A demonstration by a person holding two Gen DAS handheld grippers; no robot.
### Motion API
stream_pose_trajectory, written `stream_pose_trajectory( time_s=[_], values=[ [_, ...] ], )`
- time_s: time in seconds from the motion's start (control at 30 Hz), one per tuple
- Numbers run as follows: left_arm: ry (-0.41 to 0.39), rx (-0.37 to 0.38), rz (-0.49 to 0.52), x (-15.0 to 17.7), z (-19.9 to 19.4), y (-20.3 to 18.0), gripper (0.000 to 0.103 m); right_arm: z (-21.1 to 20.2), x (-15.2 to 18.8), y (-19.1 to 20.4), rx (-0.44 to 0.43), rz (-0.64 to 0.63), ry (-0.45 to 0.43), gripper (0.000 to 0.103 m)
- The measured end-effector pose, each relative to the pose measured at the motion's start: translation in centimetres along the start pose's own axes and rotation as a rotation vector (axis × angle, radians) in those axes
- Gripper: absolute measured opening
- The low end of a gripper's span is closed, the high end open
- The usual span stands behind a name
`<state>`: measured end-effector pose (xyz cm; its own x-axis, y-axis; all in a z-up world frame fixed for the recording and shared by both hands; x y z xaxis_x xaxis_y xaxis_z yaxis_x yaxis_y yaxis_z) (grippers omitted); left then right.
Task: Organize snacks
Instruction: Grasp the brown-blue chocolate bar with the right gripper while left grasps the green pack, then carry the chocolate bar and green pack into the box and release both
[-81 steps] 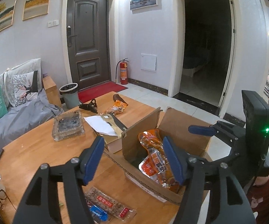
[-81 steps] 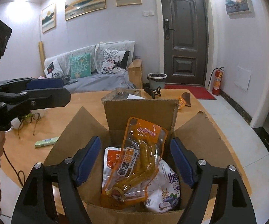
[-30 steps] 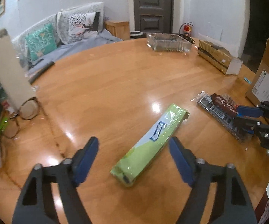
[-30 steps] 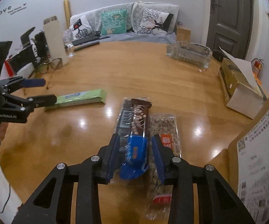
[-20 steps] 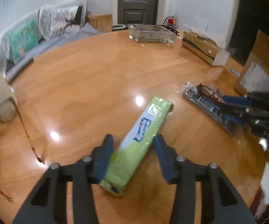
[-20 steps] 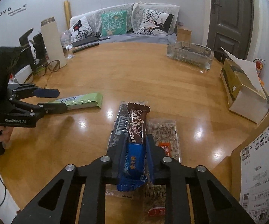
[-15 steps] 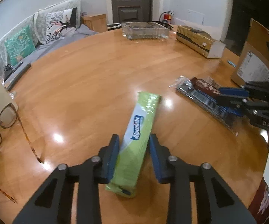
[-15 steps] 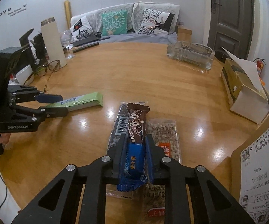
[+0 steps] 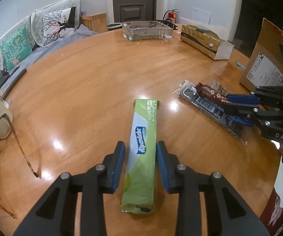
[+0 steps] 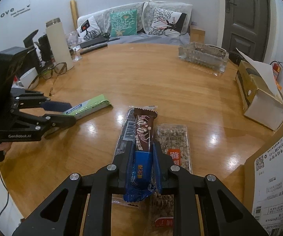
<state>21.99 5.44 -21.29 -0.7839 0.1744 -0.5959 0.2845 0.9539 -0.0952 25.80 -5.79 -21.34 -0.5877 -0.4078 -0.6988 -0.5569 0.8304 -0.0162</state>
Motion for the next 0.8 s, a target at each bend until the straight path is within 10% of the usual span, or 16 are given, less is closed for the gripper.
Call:
stream_pose_trajectory(
  time_s=[0.4, 0.8],
  values=[
    [-0.038, -0.035, -0.011, 0.0, -1.9, -0.7, 0.023, -1.6, -0.2, 0.8, -0.010, -0.024, -0.033, 0.015],
    [-0.251, -0.101, 0.021, -3.5, -12.9, -4.7, 0.023, -10.9, -2.8, 2.6, -0.049, -0.057, -0.190, 0.015]
  ],
)
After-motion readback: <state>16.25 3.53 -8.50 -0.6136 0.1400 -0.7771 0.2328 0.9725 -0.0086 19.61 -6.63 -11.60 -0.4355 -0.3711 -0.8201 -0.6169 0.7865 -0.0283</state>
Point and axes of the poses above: each gripper's, at about its wrist camera, not at the fingertips, and z roughly the way its jaws point, y to its left, x to its underside, the point moved 4 cm from there along z, roughly the way its jaws point, and after that the axes turned 7 degrees about x, right-handed, at the moved point
